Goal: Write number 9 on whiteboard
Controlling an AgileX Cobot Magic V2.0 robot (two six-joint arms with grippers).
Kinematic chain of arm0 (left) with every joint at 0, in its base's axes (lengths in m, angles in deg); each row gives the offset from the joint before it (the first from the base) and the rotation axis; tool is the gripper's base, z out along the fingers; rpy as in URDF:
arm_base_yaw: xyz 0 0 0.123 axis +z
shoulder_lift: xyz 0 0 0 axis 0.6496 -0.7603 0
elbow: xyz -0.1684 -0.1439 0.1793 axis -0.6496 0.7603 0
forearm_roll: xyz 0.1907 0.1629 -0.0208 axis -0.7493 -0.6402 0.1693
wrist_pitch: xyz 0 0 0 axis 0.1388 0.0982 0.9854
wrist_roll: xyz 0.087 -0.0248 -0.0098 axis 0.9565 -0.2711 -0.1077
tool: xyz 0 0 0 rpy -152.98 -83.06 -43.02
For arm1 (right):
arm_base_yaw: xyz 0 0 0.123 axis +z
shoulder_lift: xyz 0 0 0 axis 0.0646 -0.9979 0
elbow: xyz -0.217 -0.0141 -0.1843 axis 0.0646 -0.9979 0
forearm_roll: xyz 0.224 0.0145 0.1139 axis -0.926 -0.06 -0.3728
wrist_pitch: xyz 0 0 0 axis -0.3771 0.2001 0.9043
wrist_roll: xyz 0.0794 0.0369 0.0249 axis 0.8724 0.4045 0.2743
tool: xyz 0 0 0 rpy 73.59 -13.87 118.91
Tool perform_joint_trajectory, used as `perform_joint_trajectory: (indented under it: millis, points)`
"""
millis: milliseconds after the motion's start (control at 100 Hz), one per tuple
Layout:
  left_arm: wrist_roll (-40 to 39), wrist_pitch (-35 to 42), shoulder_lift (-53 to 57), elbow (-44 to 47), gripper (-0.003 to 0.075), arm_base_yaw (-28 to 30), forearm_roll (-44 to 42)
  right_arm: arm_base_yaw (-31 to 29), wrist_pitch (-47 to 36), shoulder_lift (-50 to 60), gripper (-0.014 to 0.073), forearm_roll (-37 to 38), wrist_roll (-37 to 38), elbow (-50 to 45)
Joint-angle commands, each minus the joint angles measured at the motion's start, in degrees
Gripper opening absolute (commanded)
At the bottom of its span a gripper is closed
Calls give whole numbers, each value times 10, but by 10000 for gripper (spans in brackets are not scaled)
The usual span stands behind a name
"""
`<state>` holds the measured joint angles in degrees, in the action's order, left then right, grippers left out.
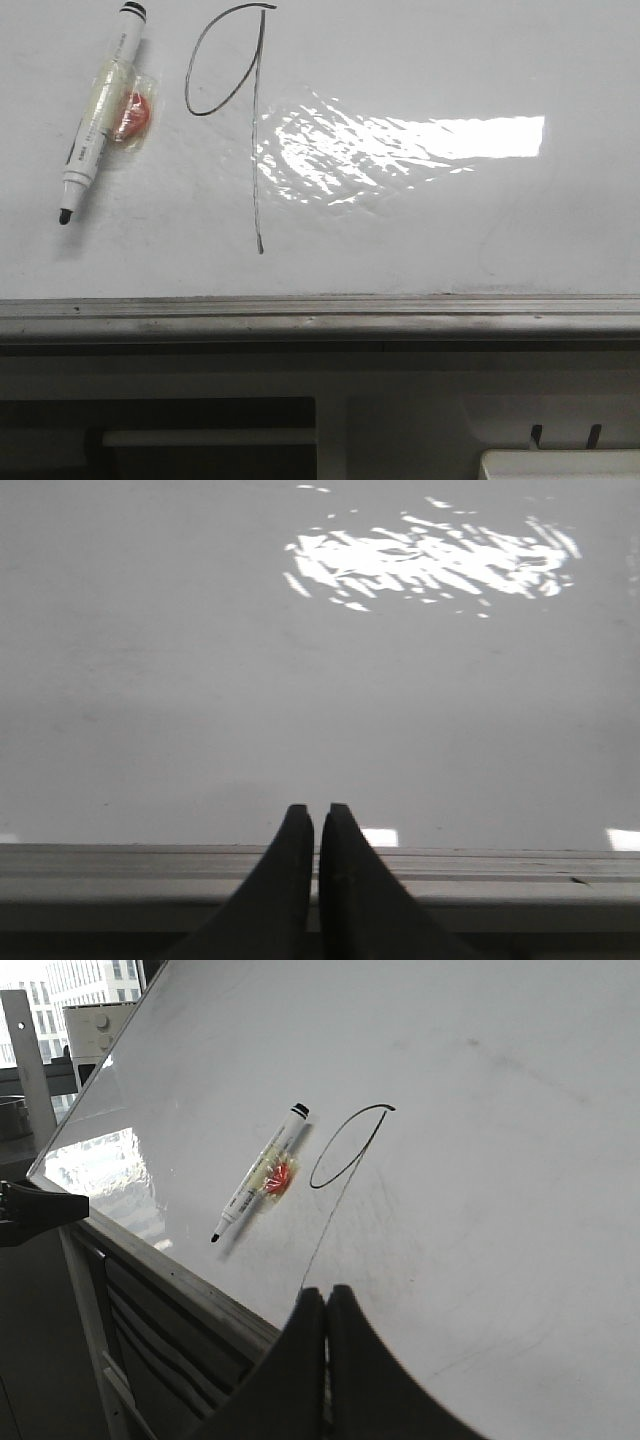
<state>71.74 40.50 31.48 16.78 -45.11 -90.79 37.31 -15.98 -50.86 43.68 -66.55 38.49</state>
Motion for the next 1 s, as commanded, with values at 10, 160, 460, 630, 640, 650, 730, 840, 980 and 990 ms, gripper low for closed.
perform_joint_trajectory:
  millis: [10,160,460,630,640,650,730,840,980,990]
  points:
    - [-13,12,17,23,-20,27,5,1,-40,-6,-70,4,-4,14]
    - [-31,-16,17,23,-20,70,5,1,-40,-6,-70,4,-4,14]
    - [-30,-22,17,23,-20,74,4,1,-40,-6,-70,4,-4,14]
    - [-30,-22,16,23,-20,73,4,1,-40,-6,-70,4,-4,14]
    - [-30,-22,16,23,-20,73,4,1,-40,-6,-70,4,-4,14]
    - [-30,-22,16,23,-20,73,4,1,-40,-6,-70,4,-4,14]
    - [-30,-22,16,23,-20,73,4,1,-40,-6,-70,4,-4,14]
    - [-30,-22,16,23,-20,73,4,1,-40,-6,-70,4,-4,14]
    - [-30,-22,16,23,-20,73,4,1,-40,-6,-70,4,-4,14]
    - [-30,-22,16,23,-20,73,4,1,-40,-6,-70,4,-4,14]
